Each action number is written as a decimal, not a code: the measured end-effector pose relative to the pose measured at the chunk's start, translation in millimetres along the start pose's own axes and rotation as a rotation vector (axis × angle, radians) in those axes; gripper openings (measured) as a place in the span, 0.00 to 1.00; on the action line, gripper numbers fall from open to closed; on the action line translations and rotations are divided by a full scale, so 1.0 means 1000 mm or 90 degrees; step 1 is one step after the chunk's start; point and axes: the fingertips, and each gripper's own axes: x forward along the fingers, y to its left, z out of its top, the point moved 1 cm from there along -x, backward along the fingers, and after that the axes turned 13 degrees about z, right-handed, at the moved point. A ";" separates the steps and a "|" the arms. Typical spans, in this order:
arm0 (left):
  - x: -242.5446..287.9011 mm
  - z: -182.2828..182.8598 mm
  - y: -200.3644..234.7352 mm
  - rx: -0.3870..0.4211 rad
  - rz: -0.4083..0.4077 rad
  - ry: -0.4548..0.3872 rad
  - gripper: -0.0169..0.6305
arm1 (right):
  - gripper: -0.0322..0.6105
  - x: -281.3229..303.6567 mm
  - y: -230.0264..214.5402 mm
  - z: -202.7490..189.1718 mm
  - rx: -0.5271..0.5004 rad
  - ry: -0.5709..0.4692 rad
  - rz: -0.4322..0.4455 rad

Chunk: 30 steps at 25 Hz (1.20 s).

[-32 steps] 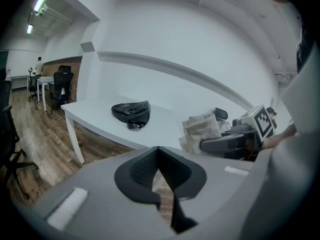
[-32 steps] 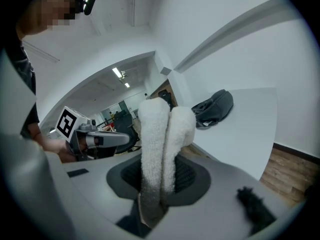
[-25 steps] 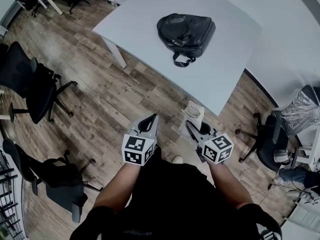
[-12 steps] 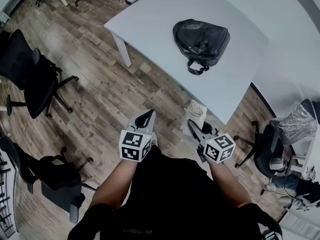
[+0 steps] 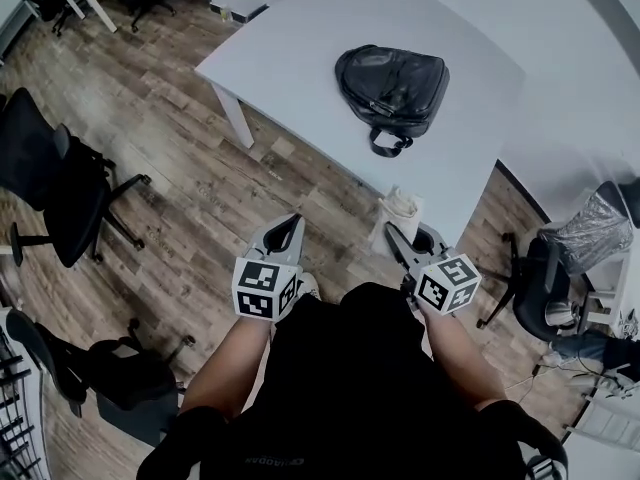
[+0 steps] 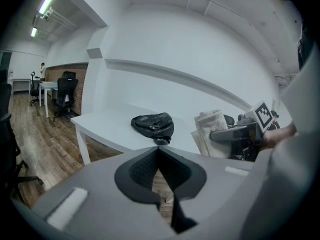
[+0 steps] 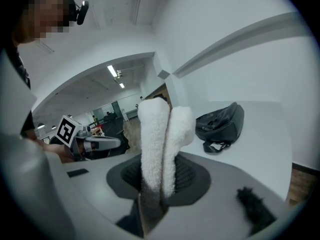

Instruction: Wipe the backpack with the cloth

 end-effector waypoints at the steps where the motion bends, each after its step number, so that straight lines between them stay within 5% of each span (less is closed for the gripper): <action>1: 0.002 0.002 -0.002 0.005 -0.007 0.003 0.04 | 0.20 -0.001 0.000 0.002 0.002 -0.003 -0.003; 10: 0.026 0.009 -0.028 0.042 -0.054 0.012 0.04 | 0.20 0.002 -0.011 -0.006 0.024 -0.013 -0.006; 30: 0.104 0.024 -0.033 0.055 -0.054 0.054 0.04 | 0.20 0.029 -0.090 0.011 0.065 -0.028 -0.006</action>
